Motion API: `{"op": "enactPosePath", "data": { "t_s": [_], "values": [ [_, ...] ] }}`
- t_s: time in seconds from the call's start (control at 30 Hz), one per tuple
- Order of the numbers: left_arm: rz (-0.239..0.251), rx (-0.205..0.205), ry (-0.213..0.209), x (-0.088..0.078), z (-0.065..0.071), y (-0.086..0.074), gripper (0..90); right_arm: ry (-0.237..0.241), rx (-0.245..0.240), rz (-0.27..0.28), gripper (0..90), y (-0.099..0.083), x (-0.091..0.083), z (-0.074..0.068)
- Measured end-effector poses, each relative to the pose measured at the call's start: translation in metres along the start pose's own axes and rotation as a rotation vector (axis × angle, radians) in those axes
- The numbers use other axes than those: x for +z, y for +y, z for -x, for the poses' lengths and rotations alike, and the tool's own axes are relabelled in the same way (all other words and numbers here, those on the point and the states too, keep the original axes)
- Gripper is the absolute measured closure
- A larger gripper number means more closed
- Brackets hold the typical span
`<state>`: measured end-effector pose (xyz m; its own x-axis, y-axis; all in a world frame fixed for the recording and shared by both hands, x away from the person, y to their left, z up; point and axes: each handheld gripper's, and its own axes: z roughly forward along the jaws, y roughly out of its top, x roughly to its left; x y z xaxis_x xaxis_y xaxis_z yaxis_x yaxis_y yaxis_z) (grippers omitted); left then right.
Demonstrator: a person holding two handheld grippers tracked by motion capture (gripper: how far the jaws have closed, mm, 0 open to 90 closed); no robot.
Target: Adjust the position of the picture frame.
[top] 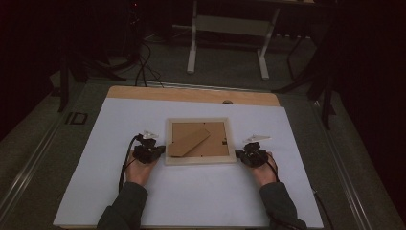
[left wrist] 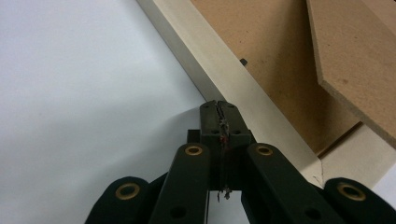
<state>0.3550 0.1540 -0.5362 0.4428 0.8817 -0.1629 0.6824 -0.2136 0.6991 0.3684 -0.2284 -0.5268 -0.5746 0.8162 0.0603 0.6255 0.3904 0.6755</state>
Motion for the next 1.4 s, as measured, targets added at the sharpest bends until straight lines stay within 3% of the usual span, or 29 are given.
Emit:
{"op": "enactPosePath", "data": {
  "t_s": [0.33, 0.7, 0.9, 1.07, 1.33, 1.4],
  "values": [
    [0.006, -0.025, -0.008, 0.001, -0.007, 0.001, 90.0, 0.014, -0.001, 0.012, 90.0, -0.004, -0.001, -0.007],
    [0.001, -0.026, -0.024, -0.004, -0.007, -0.003, 90.0, 0.010, -0.021, 0.012, 90.0, -0.007, -0.003, -0.012],
    [-0.001, -0.018, -0.020, -0.009, -0.002, -0.009, 90.0, 0.007, -0.019, 0.016, 90.0, -0.007, -0.003, -0.013],
    [-0.004, -0.016, -0.027, -0.015, 0.002, -0.016, 90.0, 0.041, -0.036, 0.011, 90.0, -0.006, -0.003, -0.008],
    [-0.003, -0.006, -0.045, -0.021, 0.008, -0.024, 90.0, 0.036, -0.021, 0.018, 90.0, -0.007, -0.002, -0.005],
    [-0.001, -0.009, -0.049, -0.021, 0.008, -0.025, 90.0, 0.035, -0.035, 0.012, 90.0, -0.005, -0.002, -0.004]
  ]
}}
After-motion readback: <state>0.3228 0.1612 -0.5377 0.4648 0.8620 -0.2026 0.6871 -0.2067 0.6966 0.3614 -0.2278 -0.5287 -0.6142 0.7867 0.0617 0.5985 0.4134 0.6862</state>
